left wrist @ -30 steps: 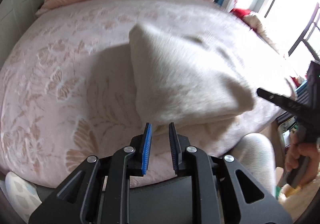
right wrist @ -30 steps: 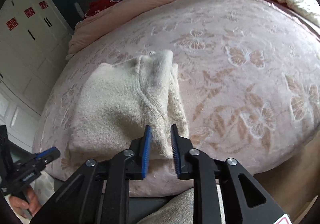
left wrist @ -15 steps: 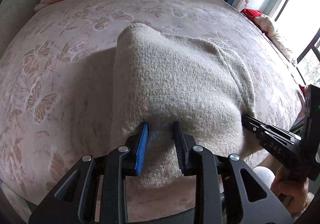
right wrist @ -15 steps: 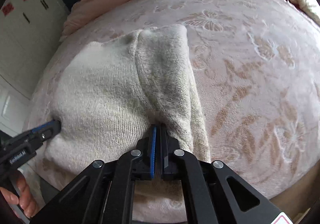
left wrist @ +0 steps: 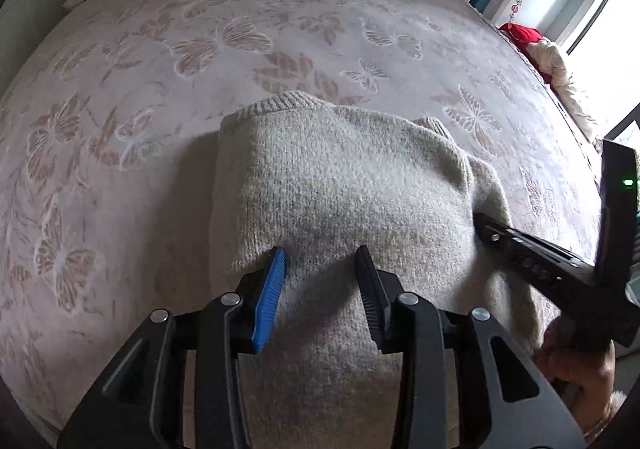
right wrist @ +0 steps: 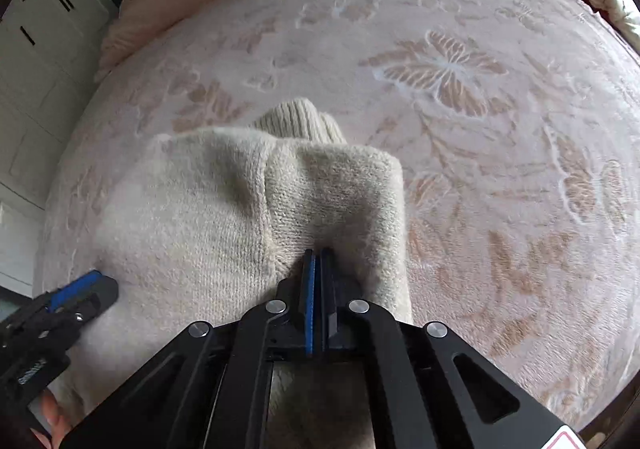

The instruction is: Fold small clothes

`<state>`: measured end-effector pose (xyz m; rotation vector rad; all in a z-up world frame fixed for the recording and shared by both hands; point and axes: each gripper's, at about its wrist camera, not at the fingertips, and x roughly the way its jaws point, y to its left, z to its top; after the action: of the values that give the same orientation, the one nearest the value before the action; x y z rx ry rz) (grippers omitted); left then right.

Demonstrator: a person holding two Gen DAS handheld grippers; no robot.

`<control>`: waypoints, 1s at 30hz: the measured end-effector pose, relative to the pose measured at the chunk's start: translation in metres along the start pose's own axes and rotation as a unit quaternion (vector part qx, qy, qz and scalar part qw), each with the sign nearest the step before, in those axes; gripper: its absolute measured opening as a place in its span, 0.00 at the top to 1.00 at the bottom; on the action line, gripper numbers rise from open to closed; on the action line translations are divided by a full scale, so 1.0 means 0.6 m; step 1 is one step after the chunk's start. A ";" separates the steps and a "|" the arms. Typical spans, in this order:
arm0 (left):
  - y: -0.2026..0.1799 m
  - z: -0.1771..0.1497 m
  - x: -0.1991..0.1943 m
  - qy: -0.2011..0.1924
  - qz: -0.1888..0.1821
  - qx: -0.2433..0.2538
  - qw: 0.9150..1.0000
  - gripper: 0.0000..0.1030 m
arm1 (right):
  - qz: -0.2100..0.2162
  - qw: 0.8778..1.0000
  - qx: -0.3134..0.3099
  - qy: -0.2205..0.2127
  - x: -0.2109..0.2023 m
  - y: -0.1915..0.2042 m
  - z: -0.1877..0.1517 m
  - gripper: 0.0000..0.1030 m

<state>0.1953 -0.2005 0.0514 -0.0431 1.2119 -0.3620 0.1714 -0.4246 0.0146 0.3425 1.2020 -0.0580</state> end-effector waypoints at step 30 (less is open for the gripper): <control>-0.023 -0.130 -0.123 -0.016 -0.024 0.010 1.000 0.18 | 0.018 0.996 0.068 -0.051 -0.190 -0.069 -0.210 0.32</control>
<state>0.0977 -0.1795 0.0933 -0.0609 1.1770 -0.4148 0.0067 -0.4427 0.0702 0.4740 1.0930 -0.1250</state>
